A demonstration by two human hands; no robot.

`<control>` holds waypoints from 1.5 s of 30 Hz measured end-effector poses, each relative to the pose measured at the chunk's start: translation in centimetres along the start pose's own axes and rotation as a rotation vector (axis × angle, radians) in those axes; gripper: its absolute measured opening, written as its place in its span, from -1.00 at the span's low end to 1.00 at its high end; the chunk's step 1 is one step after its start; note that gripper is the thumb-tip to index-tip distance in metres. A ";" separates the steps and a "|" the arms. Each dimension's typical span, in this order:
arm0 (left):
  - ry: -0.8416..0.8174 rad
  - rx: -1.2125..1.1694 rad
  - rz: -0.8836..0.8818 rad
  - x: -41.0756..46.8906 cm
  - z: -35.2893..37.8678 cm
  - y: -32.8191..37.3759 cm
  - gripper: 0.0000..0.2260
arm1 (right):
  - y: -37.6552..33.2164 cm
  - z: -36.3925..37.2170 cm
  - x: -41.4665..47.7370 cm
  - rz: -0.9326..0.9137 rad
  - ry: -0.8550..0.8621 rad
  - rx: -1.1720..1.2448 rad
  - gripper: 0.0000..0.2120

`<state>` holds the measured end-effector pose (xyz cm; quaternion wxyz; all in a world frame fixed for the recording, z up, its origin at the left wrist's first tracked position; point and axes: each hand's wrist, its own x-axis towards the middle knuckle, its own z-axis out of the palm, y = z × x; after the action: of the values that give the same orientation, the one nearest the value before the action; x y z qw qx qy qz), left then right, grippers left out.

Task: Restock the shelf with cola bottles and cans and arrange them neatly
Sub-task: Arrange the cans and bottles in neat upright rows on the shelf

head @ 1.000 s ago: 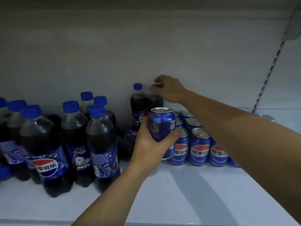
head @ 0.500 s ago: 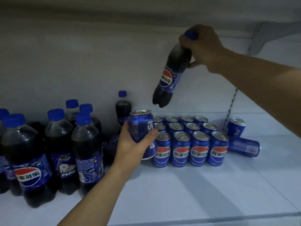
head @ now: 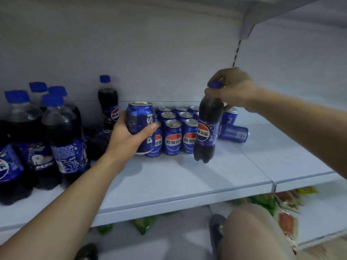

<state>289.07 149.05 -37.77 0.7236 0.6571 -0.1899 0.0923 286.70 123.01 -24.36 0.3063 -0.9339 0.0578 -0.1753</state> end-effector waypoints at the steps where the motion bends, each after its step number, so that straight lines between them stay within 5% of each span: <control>1: -0.007 -0.007 -0.007 0.0 0.0 0.0 -0.56 | 0.4 0.6 -0.2 0.009 -0.008 -0.011 -0.74; 7: -0.057 -0.178 -0.112 0.2 -0.6 -0.2 -0.52 | 0.8 1.8 0.0 0.042 -0.049 -0.106 -0.70; 12: -0.118 -0.414 -0.223 0.5 0.0 0.4 -0.12 | -0.6 0.7 0.8 0.024 -0.193 -0.350 -0.76; 16: -0.132 -0.527 -0.323 0.7 0.5 1.0 -0.40 | -2.5 0.8 1.0 -0.212 -0.055 -0.590 -0.66; 18: -0.139 -0.548 -0.367 0.9 0.5 1.0 -0.42 | -4.4 1.4 0.8 -0.425 -0.047 -0.449 -0.64; 23: -0.143 -0.640 -0.408 1.7 0.2 1.6 -0.36 | -9.1 4.4 1.1 -0.599 -0.648 -0.082 -0.45; 29: 0.101 -0.796 -0.521 3.5 -0.9 0.7 -0.49 | -11.0 7.2 5.8 -0.574 -0.591 -0.100 -0.63; 31: 0.330 -0.594 -0.432 4.4 -1.7 -0.5 -0.78 | -11.8 8.9 7.5 -0.515 -0.450 -0.171 -0.59; 33: 0.454 -0.021 -0.235 5.1 -2.8 -2.2 -0.79 | -12.6 10.8 9.1 -0.512 -0.294 -0.295 -0.48; 35: 0.318 0.491 -0.108 5.3 -3.9 -4.1 -0.73 | -13.1 13.0 10.2 -0.496 -0.226 -0.372 -0.40; 38: -0.054 0.982 -0.193 5.2 -4.3 -6.1 -0.64 | -13.1 16.1 11.4 -0.415 -0.246 -0.402 -0.37; 45: -0.302 1.254 -0.153 4.4 -4.6 -7.2 -0.56 | -11.6 21.8 12.9 -0.343 -0.266 -0.506 -0.37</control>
<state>296.60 152.20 -42.92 0.1724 0.9723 -0.1523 0.0406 306.67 141.59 -30.12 0.0357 -0.9911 -0.0993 -0.0808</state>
